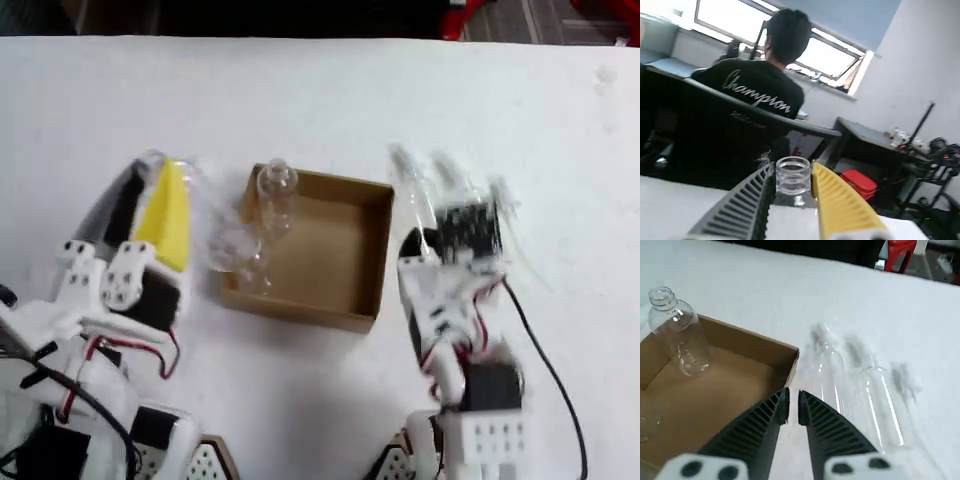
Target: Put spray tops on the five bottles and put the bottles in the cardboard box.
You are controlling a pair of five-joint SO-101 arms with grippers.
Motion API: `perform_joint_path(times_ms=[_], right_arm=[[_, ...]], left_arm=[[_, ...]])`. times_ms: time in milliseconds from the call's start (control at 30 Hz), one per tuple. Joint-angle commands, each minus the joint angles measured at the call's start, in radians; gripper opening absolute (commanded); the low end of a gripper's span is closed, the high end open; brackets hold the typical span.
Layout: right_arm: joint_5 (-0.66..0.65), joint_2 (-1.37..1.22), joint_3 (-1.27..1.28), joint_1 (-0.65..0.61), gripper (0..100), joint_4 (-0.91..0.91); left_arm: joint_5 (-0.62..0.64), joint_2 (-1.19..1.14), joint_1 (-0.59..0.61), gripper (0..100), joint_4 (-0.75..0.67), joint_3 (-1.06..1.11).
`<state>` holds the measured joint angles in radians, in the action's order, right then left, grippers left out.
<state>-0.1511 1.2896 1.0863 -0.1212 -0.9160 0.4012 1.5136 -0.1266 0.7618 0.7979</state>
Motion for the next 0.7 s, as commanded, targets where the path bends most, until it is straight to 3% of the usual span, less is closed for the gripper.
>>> perform_joint_path(times_ms=[0, 267, 400, 667], right_arm=[[0.091, -0.367, -0.25, -0.007, 1.6, -0.058], [0.173, -0.885, -0.491, 0.062, 1.6, -0.054], [0.169, -1.052, -0.571, 0.068, 1.6, -0.035], [0.166, -1.202, -0.647, -0.039, 1.6, -0.013]], left_arm=[[0.032, 0.008, -0.163, 2, -0.132, 0.008], [0.023, -0.12, -0.191, 2, -0.227, 0.008], [-0.078, -0.159, -0.208, 2, -0.233, 0.015], [-0.144, -0.119, -0.271, 2, -0.41, 0.235]])
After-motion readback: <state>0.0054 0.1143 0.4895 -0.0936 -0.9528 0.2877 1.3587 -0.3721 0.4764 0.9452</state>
